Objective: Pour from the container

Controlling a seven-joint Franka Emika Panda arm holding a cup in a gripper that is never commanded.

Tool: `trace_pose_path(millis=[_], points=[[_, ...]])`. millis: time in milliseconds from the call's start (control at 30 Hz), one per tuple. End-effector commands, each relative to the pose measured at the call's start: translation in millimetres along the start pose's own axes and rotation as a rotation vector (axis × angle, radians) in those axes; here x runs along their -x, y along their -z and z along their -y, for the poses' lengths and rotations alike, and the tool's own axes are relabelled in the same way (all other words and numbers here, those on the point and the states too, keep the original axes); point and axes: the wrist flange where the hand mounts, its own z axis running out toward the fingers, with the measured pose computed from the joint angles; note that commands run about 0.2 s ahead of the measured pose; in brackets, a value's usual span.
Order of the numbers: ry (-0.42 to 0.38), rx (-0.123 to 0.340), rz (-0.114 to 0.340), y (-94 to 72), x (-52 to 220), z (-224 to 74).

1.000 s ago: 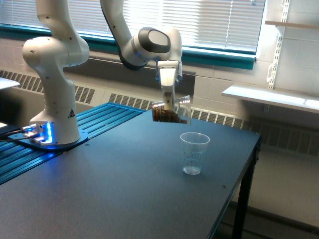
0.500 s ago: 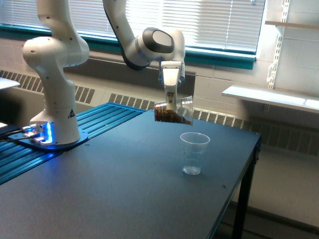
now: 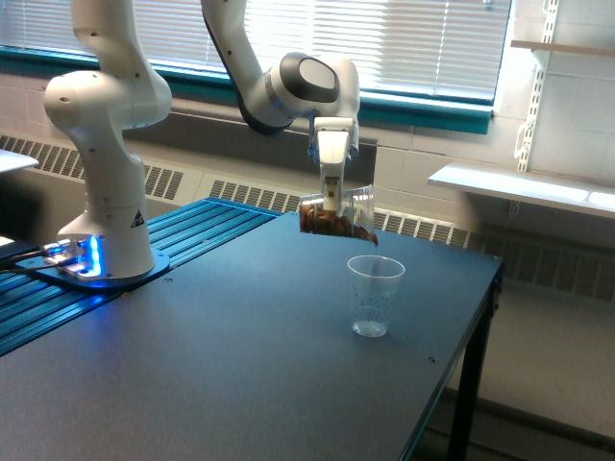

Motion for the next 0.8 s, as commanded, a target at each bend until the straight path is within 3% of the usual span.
trace_pose_path(millis=[33, 800], points=[[-0.005, 0.024, -0.006, -2.7, -1.7, -7.5], [-0.006, 0.045, -0.018, 5.0, -9.5, -10.1]])
